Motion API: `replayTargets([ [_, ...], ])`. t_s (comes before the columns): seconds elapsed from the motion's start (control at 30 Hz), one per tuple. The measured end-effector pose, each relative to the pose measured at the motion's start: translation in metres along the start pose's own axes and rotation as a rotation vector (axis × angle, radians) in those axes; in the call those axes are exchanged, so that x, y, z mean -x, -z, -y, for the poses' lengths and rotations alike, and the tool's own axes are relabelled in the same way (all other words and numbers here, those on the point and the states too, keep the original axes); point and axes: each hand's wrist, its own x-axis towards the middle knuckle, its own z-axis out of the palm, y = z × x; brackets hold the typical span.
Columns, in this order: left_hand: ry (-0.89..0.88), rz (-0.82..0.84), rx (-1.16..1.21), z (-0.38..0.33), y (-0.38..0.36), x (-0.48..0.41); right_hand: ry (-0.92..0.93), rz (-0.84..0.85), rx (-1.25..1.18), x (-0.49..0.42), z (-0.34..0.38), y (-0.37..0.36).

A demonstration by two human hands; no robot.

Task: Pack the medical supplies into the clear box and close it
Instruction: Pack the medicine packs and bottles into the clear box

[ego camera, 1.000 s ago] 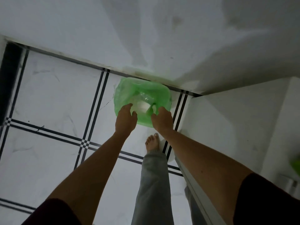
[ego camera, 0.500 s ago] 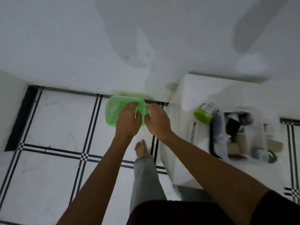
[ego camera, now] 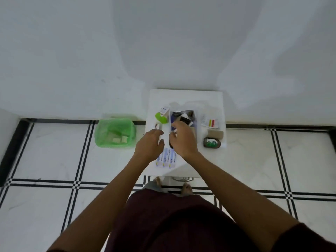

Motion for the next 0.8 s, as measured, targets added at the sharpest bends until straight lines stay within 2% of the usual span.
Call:
replayTargets([
  [0.1, -0.032, 0.061, -0.014, -0.01, -0.012, -0.003, -0.054, -0.029, -0.032, 0.007, -0.018, 0.012],
  [0.27, -0.059, 0.126, -0.028, -0.008, -0.021, -0.012, -0.176, -0.069, 0.044, 0.014, -0.039, 0.021],
  [0.47, 0.005, 0.05, 0.059, 0.01, -0.014, -0.045, -0.22, -0.14, 0.047, -0.003, -0.054, 0.028],
  [0.67, 0.091, -0.024, 0.076, 0.011, -0.007, -0.1, -0.272, -0.097, 0.158, -0.013, -0.107, 0.036],
  [0.8, 0.121, -0.037, 0.05, 0.008, -0.013, -0.139, -0.322, 0.026, 0.245, -0.014, -0.145, 0.038],
])
